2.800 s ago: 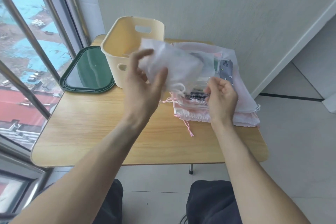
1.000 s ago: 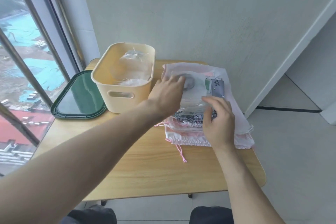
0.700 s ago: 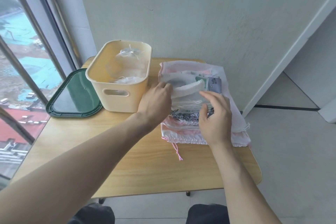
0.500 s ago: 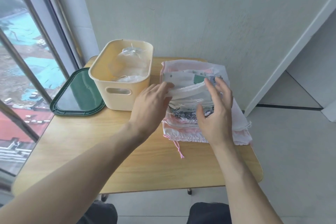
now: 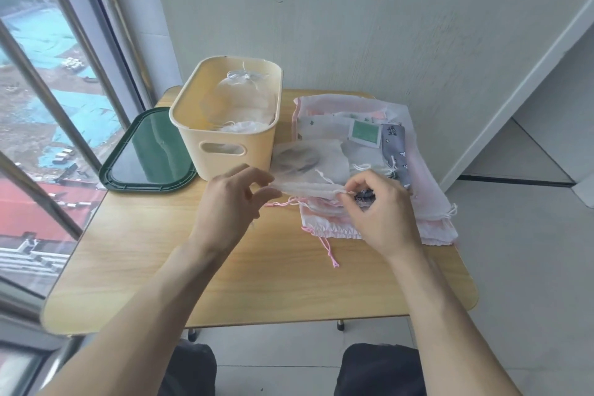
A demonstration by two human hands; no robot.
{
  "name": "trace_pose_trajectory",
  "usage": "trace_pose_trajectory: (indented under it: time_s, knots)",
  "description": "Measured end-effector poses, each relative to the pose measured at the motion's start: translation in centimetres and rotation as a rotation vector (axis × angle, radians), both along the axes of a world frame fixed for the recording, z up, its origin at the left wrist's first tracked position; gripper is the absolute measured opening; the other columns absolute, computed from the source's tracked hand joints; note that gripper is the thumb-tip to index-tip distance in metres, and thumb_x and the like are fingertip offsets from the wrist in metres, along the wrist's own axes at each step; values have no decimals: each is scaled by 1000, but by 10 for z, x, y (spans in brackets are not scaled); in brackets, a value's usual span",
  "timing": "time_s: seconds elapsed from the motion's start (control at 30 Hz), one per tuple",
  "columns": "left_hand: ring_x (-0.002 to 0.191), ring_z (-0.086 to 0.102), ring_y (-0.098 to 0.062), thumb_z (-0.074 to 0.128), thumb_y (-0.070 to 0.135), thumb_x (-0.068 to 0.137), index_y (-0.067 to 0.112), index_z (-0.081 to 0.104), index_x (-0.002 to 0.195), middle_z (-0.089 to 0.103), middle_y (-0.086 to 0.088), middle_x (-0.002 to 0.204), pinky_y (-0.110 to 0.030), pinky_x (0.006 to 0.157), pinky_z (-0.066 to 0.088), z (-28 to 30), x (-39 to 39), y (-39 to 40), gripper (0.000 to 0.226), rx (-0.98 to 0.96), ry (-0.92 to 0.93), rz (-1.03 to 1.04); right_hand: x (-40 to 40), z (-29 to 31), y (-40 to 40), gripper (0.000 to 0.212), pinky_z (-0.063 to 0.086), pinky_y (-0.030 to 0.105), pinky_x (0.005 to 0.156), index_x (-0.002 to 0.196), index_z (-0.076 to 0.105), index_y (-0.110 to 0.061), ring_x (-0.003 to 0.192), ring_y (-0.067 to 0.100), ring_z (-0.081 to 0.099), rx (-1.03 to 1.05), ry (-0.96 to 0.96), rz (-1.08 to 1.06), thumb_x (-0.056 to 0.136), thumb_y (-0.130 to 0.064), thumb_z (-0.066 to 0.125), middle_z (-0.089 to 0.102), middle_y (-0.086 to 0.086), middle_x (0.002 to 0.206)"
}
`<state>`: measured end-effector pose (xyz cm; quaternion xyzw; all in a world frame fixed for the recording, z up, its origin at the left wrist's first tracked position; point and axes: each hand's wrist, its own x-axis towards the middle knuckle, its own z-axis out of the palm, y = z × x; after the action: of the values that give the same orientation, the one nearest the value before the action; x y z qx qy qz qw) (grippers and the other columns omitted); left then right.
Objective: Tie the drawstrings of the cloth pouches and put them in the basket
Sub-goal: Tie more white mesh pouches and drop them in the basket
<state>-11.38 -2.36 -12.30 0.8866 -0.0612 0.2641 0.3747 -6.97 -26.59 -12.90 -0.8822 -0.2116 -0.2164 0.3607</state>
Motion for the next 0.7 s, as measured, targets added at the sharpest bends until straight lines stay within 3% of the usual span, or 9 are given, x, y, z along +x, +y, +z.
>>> trace_pose_trajectory:
  time_s: [0.13,0.2,0.27,0.4,0.5,0.6,0.7]
  knots:
    - [45,53,-10,83,32,76,20,76,78,65,18,65,-16,51,41,5,-2,5,14,-61,137,-5,2,-2,1,15,48,51,85,93,72,-21,82,21,62,-52,-18,-52,82,-17,82,62,-18,81]
    - [53,53,-4,82,36,78,22,76,78,66,14,66,-14,54,40,5,-4,7,15,-55,163,19,2,-5,1,7,39,45,83,93,75,-25,85,23,60,-111,-50,-57,87,-23,77,66,-18,81]
    - [55,51,-3,79,40,81,22,73,75,61,10,60,-15,53,39,4,-5,11,19,-47,181,59,0,-6,3,12,29,41,81,98,78,-28,89,22,58,-138,-44,-78,91,-32,70,71,-14,84]
    - [47,36,-11,67,42,91,18,53,59,42,7,49,-26,49,32,3,-6,13,43,-57,216,79,-4,-7,5,22,25,40,80,102,80,-30,89,20,54,-153,-57,-98,88,-42,67,66,-12,79]
    - [50,27,-9,62,35,96,11,35,55,29,9,50,-29,51,25,6,-7,9,54,-188,164,63,-7,-5,6,23,28,40,80,96,81,-28,83,20,55,-152,-44,-87,86,-44,68,58,-12,72]
    - [61,48,-8,62,25,91,8,43,54,52,2,60,-29,63,39,10,-6,6,46,-482,121,25,-11,-3,10,24,41,44,77,92,79,-21,76,17,52,-142,-11,-55,88,-43,69,53,-17,67]
    - [87,71,-16,62,10,89,13,48,51,72,-2,70,-30,84,51,14,-4,-1,41,-771,94,-70,-15,1,14,16,46,39,67,90,81,-18,69,17,50,-123,4,25,88,-34,76,64,-12,65]
